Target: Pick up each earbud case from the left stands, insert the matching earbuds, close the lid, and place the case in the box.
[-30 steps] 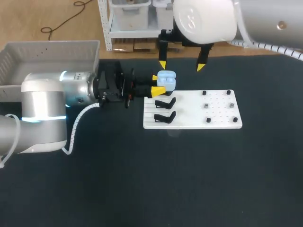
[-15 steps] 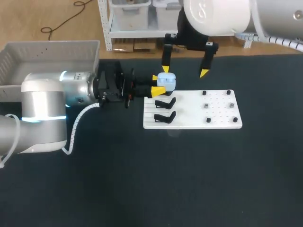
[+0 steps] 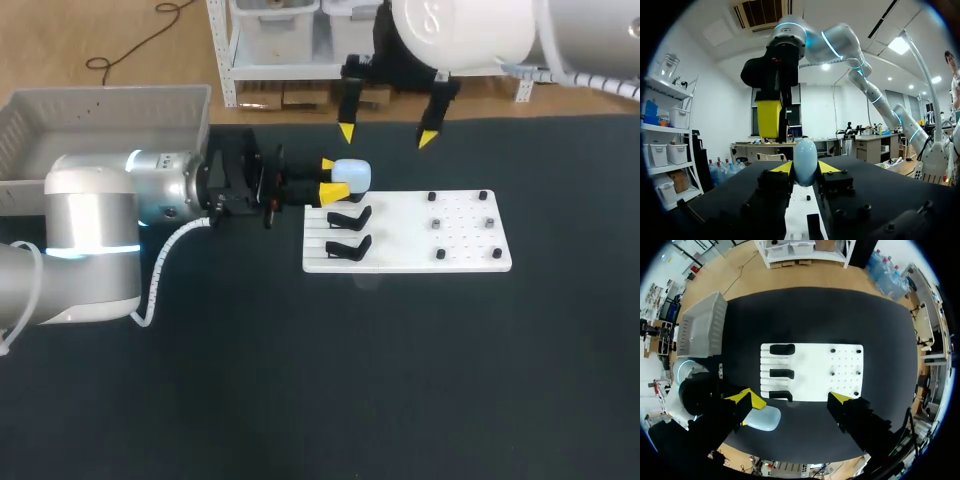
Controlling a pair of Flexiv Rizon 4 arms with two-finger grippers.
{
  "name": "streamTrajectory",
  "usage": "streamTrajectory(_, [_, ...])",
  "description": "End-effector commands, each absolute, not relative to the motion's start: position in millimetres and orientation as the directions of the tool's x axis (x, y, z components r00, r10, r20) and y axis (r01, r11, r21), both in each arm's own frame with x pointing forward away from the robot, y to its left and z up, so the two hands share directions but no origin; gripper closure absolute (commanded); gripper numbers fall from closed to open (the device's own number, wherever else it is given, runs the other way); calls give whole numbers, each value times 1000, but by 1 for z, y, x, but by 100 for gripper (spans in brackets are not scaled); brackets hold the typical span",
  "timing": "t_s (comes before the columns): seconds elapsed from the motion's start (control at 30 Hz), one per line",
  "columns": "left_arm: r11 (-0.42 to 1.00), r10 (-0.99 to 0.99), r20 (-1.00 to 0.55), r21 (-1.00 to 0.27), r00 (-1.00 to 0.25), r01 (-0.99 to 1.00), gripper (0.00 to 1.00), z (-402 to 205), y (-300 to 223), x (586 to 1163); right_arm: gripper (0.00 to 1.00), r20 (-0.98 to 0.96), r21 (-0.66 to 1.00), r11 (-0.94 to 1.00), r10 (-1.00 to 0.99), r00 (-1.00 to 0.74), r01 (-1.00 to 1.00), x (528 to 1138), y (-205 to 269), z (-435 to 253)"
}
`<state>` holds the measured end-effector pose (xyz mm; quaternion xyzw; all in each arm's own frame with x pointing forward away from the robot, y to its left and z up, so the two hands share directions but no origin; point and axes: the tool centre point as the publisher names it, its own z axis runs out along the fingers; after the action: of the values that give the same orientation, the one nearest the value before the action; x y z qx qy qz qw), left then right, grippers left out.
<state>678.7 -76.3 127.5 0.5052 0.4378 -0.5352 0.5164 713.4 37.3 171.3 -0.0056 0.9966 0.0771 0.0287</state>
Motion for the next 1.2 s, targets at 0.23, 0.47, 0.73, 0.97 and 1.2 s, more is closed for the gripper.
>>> streamTrajectory(0.23, [-85,-111,-993,54,44,995,100,127,-77,680,0,-313,220,967,-52,-948,-126,657,-3,227])
streamTrajectory(0.47, [-85,-111,-993,54,44,995,100,127,-77,680,0,-391,229,948,-116,-913,-219,630,-9,239])
streamTrajectory(0.73, [113,-54,-996,59,65,992,100,158,-61,677,0,-454,240,936,-126,-882,-257,617,-10,244])
streamTrajectory(0.97, [258,-20,-994,97,106,961,100,202,-37,675,0,-454,240,936,-126,-882,-257,617,-10,244])
streamTrajectory(1.2, [445,97,-981,191,165,875,100,223,21,711,0,-454,240,936,-126,-882,-257,617,-10,244])
